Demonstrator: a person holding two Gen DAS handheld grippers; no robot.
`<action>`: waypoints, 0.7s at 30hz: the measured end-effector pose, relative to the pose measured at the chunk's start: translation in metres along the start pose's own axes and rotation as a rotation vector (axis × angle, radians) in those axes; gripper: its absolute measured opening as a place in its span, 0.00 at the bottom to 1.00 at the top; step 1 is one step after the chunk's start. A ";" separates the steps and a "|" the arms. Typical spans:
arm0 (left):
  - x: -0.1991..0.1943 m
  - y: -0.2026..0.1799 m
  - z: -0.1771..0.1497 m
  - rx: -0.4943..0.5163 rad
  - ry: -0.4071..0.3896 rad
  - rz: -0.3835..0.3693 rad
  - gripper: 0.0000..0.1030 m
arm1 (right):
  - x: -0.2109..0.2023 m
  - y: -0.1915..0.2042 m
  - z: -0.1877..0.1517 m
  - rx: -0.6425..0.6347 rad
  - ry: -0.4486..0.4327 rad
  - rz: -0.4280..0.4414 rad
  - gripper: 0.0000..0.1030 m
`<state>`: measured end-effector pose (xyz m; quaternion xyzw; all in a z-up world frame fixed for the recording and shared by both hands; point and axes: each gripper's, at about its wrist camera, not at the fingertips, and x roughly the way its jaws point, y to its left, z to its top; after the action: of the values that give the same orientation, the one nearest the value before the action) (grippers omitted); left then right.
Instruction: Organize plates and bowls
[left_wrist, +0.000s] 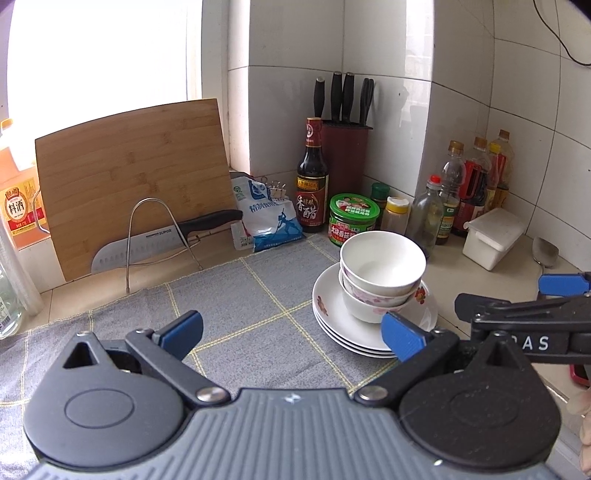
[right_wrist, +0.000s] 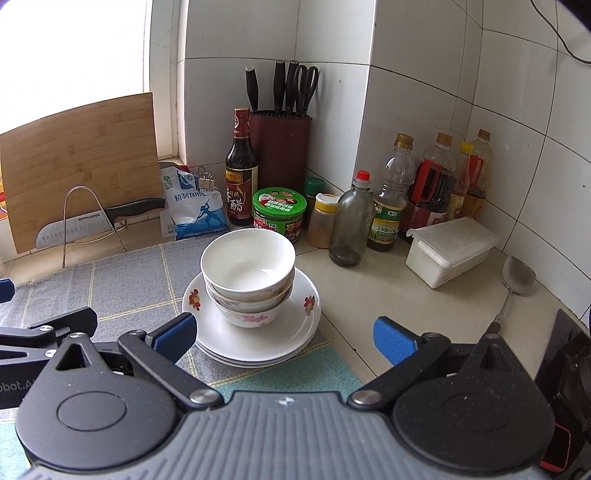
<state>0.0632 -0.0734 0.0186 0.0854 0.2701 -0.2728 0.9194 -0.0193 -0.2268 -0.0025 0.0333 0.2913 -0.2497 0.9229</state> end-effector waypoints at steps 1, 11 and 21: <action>0.000 -0.001 0.000 -0.001 0.001 0.000 0.99 | 0.001 0.000 0.000 -0.001 0.001 -0.002 1.00; 0.003 -0.005 0.002 0.004 0.001 -0.011 0.99 | 0.000 -0.006 0.001 0.005 0.000 -0.019 1.00; 0.003 -0.007 0.003 0.004 0.002 -0.005 0.99 | -0.002 -0.009 0.001 0.000 -0.007 -0.028 1.00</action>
<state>0.0633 -0.0816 0.0192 0.0868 0.2706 -0.2755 0.9183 -0.0244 -0.2336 0.0001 0.0285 0.2883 -0.2628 0.9203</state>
